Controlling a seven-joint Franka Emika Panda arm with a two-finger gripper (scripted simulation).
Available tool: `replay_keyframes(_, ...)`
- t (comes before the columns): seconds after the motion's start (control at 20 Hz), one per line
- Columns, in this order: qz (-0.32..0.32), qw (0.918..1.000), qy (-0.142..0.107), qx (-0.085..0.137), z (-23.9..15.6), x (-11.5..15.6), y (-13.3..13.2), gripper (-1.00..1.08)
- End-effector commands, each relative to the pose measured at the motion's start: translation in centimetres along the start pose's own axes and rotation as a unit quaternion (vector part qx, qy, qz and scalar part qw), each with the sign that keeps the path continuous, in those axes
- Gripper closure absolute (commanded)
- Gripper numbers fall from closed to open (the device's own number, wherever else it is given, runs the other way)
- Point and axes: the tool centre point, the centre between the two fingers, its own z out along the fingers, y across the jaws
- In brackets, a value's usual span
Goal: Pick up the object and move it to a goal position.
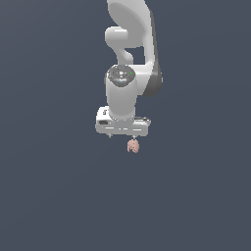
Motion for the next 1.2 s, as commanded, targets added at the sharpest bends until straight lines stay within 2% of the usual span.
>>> replay_keyframes(0.0, -0.002, 1.0000, 0.001, 0.001, 0.7, -0.3, -0.6, -0.92)
replay_keyframes(0.6, -0.017, 0.9998, 0.009, 0.006, 6.0, -2.7, -4.8, -0.92)
replay_keyframes(1.15, -0.019, 0.9997, 0.009, 0.007, 7.2, -3.1, -5.4, -0.92)
